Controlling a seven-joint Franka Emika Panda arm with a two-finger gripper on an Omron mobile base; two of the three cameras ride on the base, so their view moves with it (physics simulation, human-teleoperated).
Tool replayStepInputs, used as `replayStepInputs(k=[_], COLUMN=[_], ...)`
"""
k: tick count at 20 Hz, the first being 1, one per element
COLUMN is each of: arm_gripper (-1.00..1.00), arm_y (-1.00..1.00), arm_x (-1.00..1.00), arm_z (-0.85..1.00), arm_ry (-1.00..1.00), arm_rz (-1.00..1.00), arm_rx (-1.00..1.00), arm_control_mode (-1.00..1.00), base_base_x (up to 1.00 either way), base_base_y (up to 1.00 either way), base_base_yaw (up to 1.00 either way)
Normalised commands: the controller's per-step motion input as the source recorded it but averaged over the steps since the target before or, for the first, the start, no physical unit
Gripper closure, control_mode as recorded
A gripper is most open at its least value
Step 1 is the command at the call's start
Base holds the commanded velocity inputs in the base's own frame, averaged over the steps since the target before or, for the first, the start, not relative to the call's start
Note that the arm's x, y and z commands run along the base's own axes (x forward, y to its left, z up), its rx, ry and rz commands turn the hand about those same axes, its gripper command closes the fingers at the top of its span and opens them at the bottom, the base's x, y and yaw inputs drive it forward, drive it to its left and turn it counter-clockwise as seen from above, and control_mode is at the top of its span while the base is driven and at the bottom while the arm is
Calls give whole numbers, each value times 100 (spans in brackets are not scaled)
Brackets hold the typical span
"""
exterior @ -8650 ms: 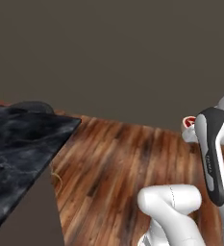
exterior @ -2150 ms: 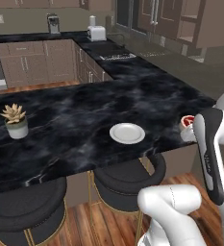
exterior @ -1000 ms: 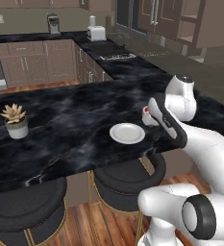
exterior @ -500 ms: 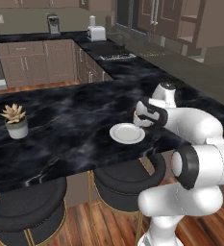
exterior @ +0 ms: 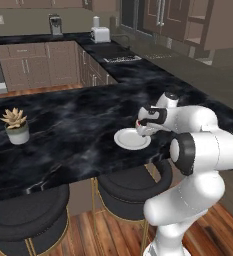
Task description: Take the steak from the fridge and place it on the digital scale on the counter by the fridge. Wait a few seconds for a reading, then move it to the plate on the dining counter.
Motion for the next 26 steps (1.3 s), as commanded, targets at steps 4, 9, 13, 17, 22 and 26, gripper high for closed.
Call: replayStepInputs(k=[4, 9, 13, 17, 22, 26], arm_gripper=[100, 100, 100, 100, 100, 100], arm_y=[11, 8, 18, 9, 15, 8], arm_x=[11, 12, 29, 26, 32, 27], arm_z=[-19, -19, -23, -13, -17, -11], arm_ry=[0, 0, 0, 0, 0, 0], arm_rz=[2, 0, 0, 0, 0, 0], arm_rx=[0, 0, 0, 0, 0, -1], arm_control_mode=[-100, -100, -100, -100, -100, -100], base_base_x=[0, 0, 0, 0, 0, 0], base_base_y=[0, 0, 0, 0, 0, 0], base_base_yaw=[0, 0, 0, 0, 0, 0])
